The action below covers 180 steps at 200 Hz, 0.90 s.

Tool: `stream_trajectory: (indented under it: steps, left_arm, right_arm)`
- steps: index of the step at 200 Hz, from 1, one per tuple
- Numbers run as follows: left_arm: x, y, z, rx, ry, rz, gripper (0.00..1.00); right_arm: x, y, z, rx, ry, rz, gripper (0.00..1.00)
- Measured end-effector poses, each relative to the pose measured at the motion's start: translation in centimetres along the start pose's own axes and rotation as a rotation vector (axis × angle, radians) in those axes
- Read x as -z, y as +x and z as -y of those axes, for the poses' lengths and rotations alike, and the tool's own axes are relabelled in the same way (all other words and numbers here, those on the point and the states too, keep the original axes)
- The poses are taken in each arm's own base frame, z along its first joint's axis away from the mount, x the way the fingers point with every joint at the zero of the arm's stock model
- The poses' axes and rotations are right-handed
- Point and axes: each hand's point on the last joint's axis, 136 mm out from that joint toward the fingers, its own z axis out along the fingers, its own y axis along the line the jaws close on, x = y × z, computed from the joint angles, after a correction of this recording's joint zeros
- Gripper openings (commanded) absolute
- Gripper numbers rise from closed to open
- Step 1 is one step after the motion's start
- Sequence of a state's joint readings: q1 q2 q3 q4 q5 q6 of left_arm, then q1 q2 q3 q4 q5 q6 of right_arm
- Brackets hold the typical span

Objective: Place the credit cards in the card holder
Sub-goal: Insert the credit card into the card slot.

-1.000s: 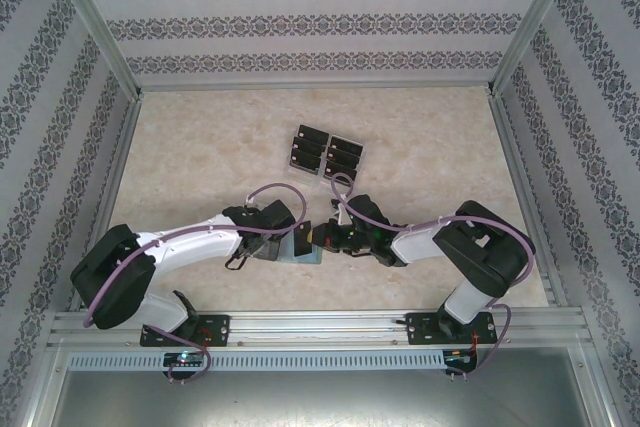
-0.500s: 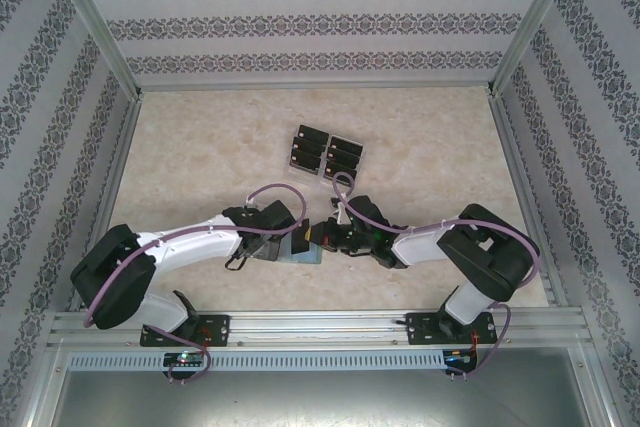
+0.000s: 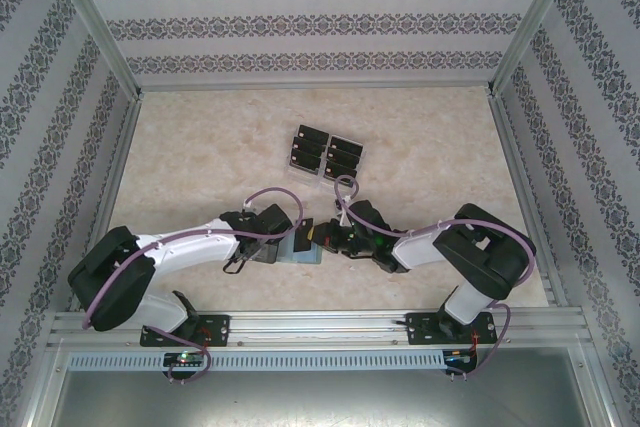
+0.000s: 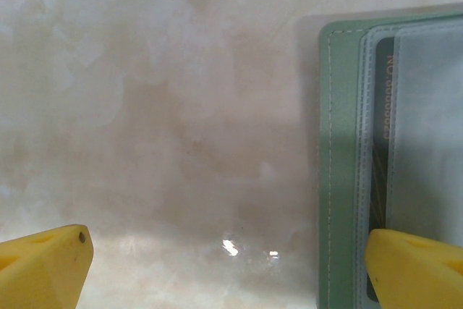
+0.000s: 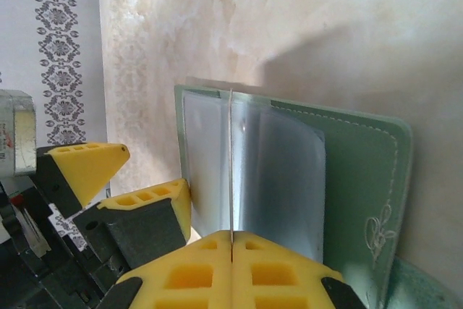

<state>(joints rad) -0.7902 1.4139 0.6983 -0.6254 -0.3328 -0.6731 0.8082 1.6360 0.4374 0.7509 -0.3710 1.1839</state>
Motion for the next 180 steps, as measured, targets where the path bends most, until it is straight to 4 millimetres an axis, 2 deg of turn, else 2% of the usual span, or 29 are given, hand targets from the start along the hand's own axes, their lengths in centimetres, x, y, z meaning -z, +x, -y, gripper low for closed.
stream_trajectory:
  steps: [74,180]
  left_arm:
    - [0.2,-0.1,0.2,0.012,0.017,0.004,0.98]
    - [0.2,0.0,0.1,0.017,0.019,0.007,0.98]
  right_arm:
    - [-1.3,0.8,0.8,-0.023,-0.004,-0.011,0.00]
    - [-1.6,1.0,-0.5,-0.014,-0.055,-0.009,0.00]
